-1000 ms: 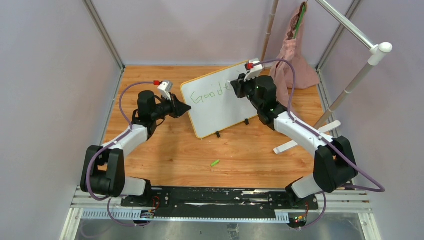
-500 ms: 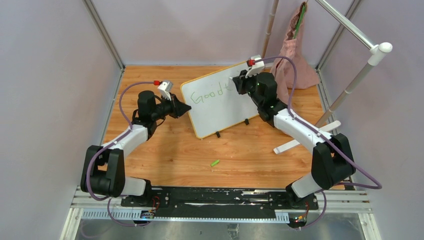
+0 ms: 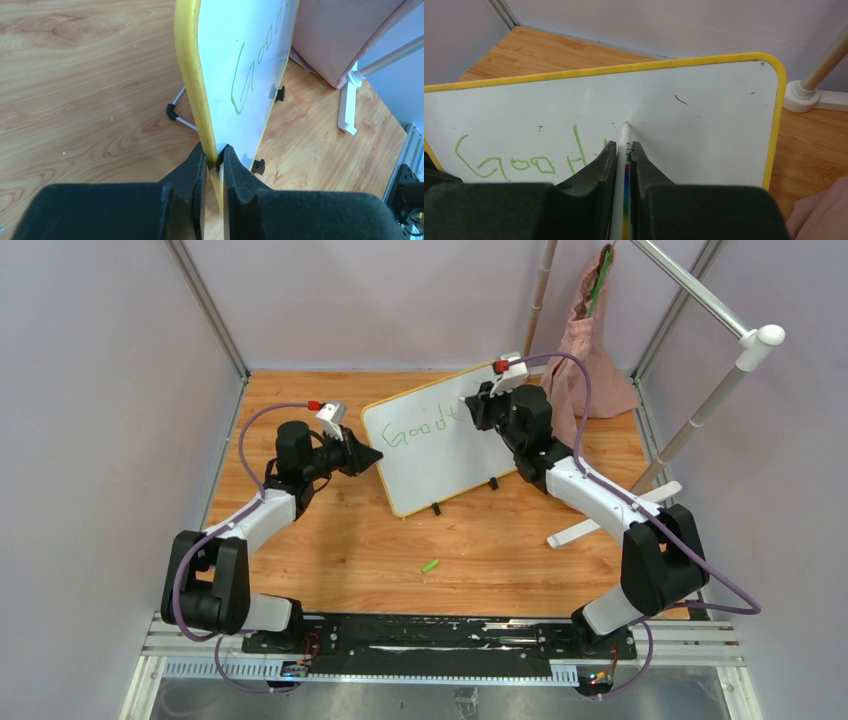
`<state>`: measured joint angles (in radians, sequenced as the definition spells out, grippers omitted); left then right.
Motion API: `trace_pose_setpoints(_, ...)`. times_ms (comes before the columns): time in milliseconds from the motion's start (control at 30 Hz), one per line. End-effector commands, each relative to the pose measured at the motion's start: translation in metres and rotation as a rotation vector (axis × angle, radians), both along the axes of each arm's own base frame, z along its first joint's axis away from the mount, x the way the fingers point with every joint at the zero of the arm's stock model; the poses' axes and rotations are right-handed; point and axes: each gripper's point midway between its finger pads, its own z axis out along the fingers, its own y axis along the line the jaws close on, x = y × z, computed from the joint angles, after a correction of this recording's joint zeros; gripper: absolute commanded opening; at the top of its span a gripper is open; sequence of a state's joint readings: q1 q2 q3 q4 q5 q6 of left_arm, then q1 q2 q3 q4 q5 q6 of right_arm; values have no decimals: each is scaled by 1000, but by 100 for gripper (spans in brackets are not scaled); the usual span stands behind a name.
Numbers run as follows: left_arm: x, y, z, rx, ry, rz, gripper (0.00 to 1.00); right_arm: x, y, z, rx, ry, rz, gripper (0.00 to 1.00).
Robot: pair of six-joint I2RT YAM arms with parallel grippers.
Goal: Write a sentence on the whiteboard
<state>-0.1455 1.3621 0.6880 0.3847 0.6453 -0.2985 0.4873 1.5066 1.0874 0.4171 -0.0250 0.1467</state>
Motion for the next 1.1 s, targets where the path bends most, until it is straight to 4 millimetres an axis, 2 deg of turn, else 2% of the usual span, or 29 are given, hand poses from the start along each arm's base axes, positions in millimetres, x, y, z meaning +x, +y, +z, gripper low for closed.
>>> trace_pose_setpoints(0, 12, 17, -10, 115, -47, 72, 0, 1, -10, -11, 8, 33, -33, 0)
trace_pose_setpoints(433, 11, 15, -10, 119, -48, 66, 0, -15, -19, -39, -4, 83, -44, 0)
trace_pose_setpoints(733, 9, 14, -10, 124, -51, 62, 0, -22, -22, -47, -9, 94, -43, 0)
trace_pose_setpoints(1067, 8, 12, -10, 130, -52, 55, 0, -8, -16, -22, -4, 54, -41, 0)
